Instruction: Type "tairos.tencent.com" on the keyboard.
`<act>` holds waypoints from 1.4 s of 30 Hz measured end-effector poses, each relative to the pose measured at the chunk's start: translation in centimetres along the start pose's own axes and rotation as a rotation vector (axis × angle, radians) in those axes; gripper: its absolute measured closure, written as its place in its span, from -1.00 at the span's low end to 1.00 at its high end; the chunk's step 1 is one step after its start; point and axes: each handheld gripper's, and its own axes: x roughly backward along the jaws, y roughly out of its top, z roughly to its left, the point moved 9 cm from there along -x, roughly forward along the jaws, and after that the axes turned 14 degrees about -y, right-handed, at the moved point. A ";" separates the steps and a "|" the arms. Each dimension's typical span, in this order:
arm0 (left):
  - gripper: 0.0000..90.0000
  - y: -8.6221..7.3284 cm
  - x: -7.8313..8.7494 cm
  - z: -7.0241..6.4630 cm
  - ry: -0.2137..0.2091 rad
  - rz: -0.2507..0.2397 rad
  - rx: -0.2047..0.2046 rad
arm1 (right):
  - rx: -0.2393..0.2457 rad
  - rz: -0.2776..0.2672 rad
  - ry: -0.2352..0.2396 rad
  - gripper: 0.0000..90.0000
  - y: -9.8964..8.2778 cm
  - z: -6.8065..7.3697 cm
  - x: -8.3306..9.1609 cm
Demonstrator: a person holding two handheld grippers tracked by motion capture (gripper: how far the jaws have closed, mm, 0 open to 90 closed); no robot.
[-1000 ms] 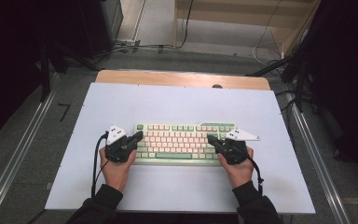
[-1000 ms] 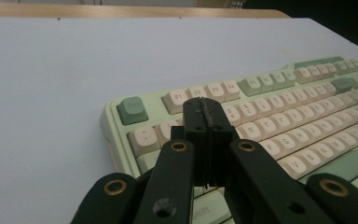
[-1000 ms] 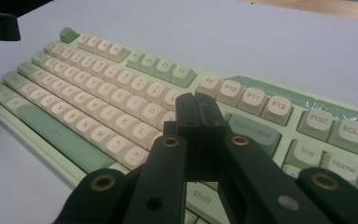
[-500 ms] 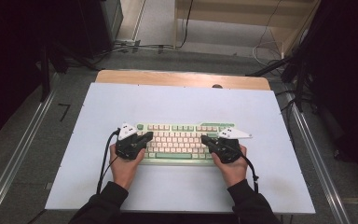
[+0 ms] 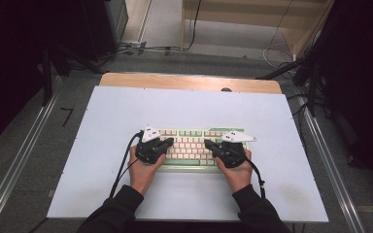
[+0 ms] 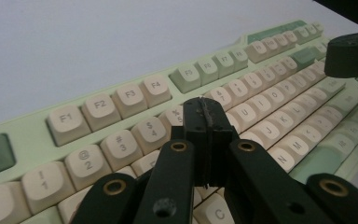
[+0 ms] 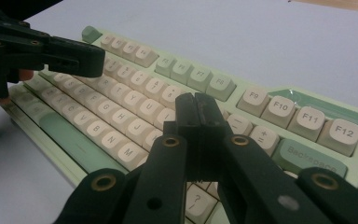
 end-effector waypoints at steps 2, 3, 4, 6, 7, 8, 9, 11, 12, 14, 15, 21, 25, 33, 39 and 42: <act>1.00 0.0 -0.4 -0.2 -0.012 0.012 -0.002 | 0.001 0.004 0.001 0.94 0.0 0.1 -0.2; 1.00 0.0 -0.5 -0.3 -0.014 0.015 -0.006 | 0.003 0.005 0.003 0.94 0.0 0.2 -0.3; 1.00 0.1 -0.7 -0.3 -0.015 0.018 -0.011 | 0.003 0.005 0.003 0.94 0.0 0.2 -0.3; 1.00 0.1 -0.9 -0.5 -0.018 0.026 -0.020 | 0.003 0.008 0.008 0.94 0.1 0.4 -0.4; 1.00 0.1 -1.0 -0.6 -0.019 0.036 -0.024 | 0.001 0.006 0.009 0.94 0.2 0.5 -0.5; 1.00 0.0 -1.1 -0.6 -0.019 0.038 -0.022 | 0.003 0.006 0.010 0.94 0.2 0.6 -0.5; 1.00 0.0 -1.3 -0.6 -0.021 0.043 -0.024 | 0.008 0.002 0.012 0.94 0.3 0.6 -0.5; 1.00 -0.1 -1.4 -0.6 -0.013 0.052 -0.022 | 0.007 0.003 0.013 0.94 0.3 0.7 -0.6; 1.00 -0.1 -1.5 -0.5 -0.011 0.054 -0.019 | 0.007 0.006 0.015 0.95 0.3 0.7 -0.6; 1.00 -0.1 -1.5 -0.4 -0.008 0.058 -0.018 | 0.008 0.007 0.016 0.94 0.3 0.8 -0.7; 1.00 -0.1 -1.5 -0.5 -0.005 0.057 -0.020 | 0.010 0.007 0.017 0.94 0.3 0.8 -0.7; 1.00 -0.3 -1.7 -0.4 0.006 0.067 -0.018 | 0.009 0.007 0.019 0.94 0.4 1.0 -0.8; 1.00 -0.3 -1.6 -0.4 0.009 0.073 -0.016 | 0.009 0.006 0.019 0.95 0.4 0.9 -0.8; 1.00 -0.3 -1.7 -0.4 0.005 0.080 -0.006 | 0.012 0.008 0.023 0.94 0.4 1.1 -0.8; 1.00 -0.3 -1.7 -0.4 0.005 0.084 -0.001 | 0.013 0.006 0.024 0.94 0.5 1.1 -0.8; 1.00 -0.4 -1.8 -0.4 0.004 0.088 0.000 | 0.012 0.007 0.022 0.94 0.4 1.1 -0.8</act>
